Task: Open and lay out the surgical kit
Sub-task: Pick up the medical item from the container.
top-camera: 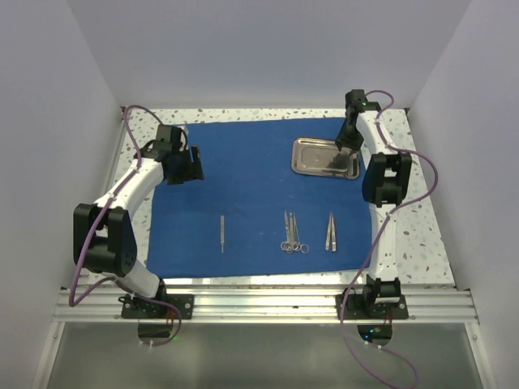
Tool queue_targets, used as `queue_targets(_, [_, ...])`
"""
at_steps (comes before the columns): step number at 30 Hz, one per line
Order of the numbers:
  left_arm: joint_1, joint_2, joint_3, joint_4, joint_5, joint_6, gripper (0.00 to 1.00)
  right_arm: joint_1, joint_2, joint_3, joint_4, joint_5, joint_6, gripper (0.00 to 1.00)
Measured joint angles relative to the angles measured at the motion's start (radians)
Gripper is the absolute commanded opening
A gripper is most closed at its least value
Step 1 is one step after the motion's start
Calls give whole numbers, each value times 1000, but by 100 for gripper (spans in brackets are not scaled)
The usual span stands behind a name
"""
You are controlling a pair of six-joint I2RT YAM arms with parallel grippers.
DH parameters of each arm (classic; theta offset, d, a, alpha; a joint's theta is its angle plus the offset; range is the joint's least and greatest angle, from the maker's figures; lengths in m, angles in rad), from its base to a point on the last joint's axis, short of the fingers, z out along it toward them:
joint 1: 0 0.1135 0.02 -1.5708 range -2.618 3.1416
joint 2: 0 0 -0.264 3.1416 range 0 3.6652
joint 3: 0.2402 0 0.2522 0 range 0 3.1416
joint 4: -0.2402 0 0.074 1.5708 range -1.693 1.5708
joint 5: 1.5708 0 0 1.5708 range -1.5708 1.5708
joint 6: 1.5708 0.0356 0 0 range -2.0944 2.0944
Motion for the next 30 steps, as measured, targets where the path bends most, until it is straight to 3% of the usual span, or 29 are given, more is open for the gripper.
queue_targets(25, [0,66,30,-4,-2,3,71,-36,3,-27,0,43,-10,44])
queue_targets(30, [0,78,35,-5,-2,4,71,-29,7,-27,18,42,-10,40])
